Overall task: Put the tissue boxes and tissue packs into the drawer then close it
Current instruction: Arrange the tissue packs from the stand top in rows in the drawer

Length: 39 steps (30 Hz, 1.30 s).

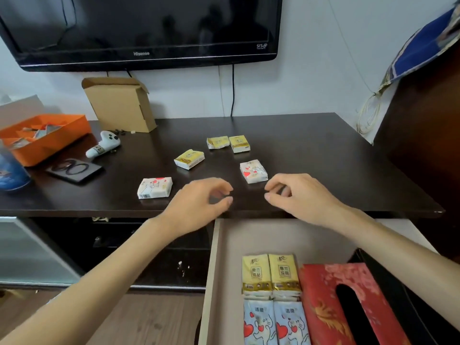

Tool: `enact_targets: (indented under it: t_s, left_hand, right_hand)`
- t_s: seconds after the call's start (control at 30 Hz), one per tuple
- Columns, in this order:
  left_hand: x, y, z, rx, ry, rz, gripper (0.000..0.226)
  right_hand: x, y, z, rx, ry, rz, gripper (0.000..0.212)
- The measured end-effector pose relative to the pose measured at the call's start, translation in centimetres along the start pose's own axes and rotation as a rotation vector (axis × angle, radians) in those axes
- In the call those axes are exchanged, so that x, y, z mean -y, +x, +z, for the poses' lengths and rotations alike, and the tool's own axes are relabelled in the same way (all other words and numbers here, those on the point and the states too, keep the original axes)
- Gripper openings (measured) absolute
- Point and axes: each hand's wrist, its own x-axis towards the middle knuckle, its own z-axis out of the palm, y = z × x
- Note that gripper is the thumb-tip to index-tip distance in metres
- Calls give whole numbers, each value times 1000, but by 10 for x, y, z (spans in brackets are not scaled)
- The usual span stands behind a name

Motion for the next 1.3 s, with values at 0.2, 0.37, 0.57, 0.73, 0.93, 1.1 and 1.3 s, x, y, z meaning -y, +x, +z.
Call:
enact_targets:
  t_s: [0.2,0.37,0.57,0.73,0.93,1.1,1.3]
  left_hand:
    - [56,73,-35,-73,165,-211,34]
    - [101,119,-37,15,231,-379,40]
    - [120,133,-23,61,301,-357,42]
    - [122,132,-21,164,237,-350,45]
    - [111,124,-19,219,133,-332,42]
    - [94,109,-12,248,132,-309,58]
    - [58,85,1,138,81,-237,76]
  right_hand:
    - [0,117,5,-21,77,16,12]
    - [5,196,34,-46,10,71,32]
    - [3,242,66,-76,-189,157,55]
    - [-1,251,71,-102,-220,186,46]
    - [-10,237,56,-219,-100,169,45]
    - [-22,192,40,-217,-71,149,47]
    - [-31,113,19,-229,-19,122,44]
